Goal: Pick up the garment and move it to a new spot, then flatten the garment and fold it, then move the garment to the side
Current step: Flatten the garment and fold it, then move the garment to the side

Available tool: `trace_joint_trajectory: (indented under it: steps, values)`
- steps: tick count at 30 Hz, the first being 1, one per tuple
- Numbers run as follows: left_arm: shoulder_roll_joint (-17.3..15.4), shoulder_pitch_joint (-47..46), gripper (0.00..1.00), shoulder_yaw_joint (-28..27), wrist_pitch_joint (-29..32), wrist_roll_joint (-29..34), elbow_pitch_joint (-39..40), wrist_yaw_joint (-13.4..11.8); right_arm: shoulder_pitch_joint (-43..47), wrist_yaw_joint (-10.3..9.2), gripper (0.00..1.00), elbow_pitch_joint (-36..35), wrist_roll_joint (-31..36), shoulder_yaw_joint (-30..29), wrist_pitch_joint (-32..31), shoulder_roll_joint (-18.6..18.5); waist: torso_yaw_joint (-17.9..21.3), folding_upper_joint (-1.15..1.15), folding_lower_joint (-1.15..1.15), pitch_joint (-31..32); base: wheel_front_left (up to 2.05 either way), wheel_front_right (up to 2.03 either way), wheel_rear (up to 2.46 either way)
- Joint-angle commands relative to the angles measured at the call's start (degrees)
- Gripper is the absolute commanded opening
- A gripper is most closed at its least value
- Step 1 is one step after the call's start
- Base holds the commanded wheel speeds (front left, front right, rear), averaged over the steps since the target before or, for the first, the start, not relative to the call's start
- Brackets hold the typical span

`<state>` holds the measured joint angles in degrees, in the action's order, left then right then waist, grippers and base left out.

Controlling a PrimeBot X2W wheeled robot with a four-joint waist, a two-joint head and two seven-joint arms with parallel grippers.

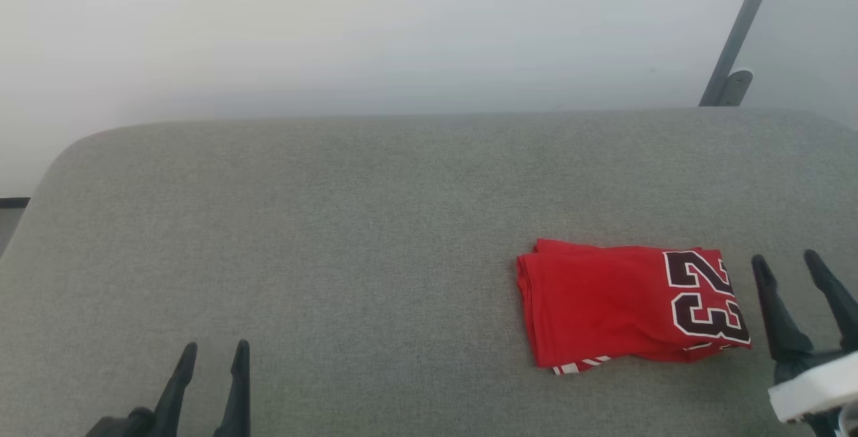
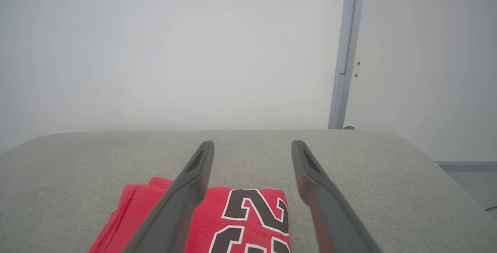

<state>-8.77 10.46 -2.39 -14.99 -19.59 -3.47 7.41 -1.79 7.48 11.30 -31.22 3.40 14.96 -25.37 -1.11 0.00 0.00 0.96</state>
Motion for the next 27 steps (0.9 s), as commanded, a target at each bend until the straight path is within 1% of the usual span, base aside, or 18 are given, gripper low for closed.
trace_joint_trajectory:
  steps: [1, 8, 15, 22, 25, 27]
  values:
    - [0.4, 1.4, 1.00, -0.6, -0.3, 0.9, 1.1, 0.1, 2.0, 0.01, 1.00, -2.1, 1.0, -1.7, 0.3, 0.9, -0.1, 0.00, 0.00, 0.0, 0.00, 0.00, 0.00]
    - [1.5, 3.6, 1.00, -1.8, -0.3, 1.2, 3.7, 0.1, 7.3, 0.01, 1.00, -7.5, 3.4, -6.5, -1.4, 3.5, -0.6, 0.00, 0.00, -0.2, 0.00, 0.00, 0.00]
    - [1.8, 3.4, 1.00, -1.5, -0.3, 1.2, 4.1, 0.1, 8.5, 0.01, 1.00, -10.1, 4.2, -7.3, -3.1, 4.9, -0.5, 0.00, 0.00, -0.3, 0.00, 0.00, 0.00]
    - [1.7, 2.4, 1.00, -0.7, -0.3, 1.4, 3.8, 0.1, 8.3, 0.01, 1.00, -10.8, 4.0, -7.2, -4.6, 5.1, -0.7, 0.00, 0.00, -0.6, 0.00, 0.00, 0.00]
    - [1.8, 1.4, 1.00, 0.0, -0.3, 1.4, 3.1, 0.1, 7.2, 0.01, 1.00, -10.7, 4.2, -6.3, -6.5, 4.3, -0.9, 0.00, 0.00, -1.0, 0.00, 0.00, 0.00]
    - [1.9, 0.3, 1.00, 0.6, -0.3, 1.5, 2.8, 0.1, 6.1, 0.01, 1.00, -10.2, 4.4, -5.9, -9.2, 3.4, -1.0, 0.00, 0.00, -1.7, 0.00, 0.00, 0.00]
